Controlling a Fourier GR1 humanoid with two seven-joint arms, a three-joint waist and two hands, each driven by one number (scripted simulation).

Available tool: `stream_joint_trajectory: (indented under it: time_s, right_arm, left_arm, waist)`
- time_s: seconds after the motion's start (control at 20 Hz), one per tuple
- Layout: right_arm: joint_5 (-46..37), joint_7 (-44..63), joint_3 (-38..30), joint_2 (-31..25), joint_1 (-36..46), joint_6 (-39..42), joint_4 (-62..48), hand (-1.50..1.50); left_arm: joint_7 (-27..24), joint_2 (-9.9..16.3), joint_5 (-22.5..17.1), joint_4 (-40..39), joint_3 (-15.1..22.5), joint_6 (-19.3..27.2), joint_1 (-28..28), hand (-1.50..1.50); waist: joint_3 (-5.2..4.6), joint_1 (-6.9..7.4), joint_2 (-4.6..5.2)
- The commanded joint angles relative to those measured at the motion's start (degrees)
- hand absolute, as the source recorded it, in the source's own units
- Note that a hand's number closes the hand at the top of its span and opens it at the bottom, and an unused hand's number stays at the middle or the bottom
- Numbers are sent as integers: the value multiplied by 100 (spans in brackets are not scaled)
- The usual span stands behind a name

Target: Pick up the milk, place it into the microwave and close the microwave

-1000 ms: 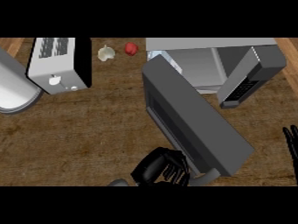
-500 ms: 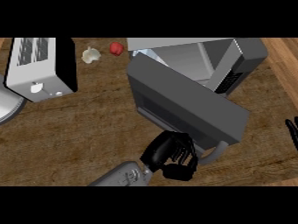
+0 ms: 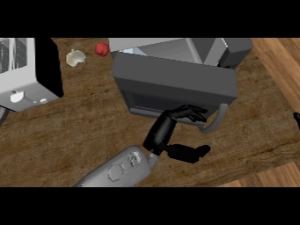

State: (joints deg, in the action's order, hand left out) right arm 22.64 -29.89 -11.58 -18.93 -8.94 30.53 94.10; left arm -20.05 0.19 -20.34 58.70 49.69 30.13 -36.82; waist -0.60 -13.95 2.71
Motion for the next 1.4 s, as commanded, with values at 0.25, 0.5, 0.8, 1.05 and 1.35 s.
stream_joint_trajectory:
  time_s: [0.25, 0.5, 0.8, 1.05, 1.35]
  right_arm:
    - [399, 259, -16, -214, 207, 216, 184, -150]
    - [651, 357, -41, -344, 397, 357, 190, -150]
    - [893, 543, 37, -438, 551, 467, 247, -150]
    - [1121, 673, 21, -593, 745, 570, 258, -150]
    - [1293, 835, -27, -750, 845, 589, 250, -150]
  left_arm:
    - [-379, -18, -706, -378, -260, 432, -739, -150]
    - [-575, -18, -987, -607, -360, 494, -1080, -150]
    - [-690, -18, -1281, -933, -417, 555, -1439, -150]
    - [-810, -19, -1509, -1087, -378, 613, -1626, -150]
    - [-985, -18, -1741, -1262, -322, 641, -1720, -150]
  waist:
    - [13, -408, 103]
    - [23, -522, 175]
    - [32, -675, 230]
    - [35, -770, 257]
    - [32, -889, 282]
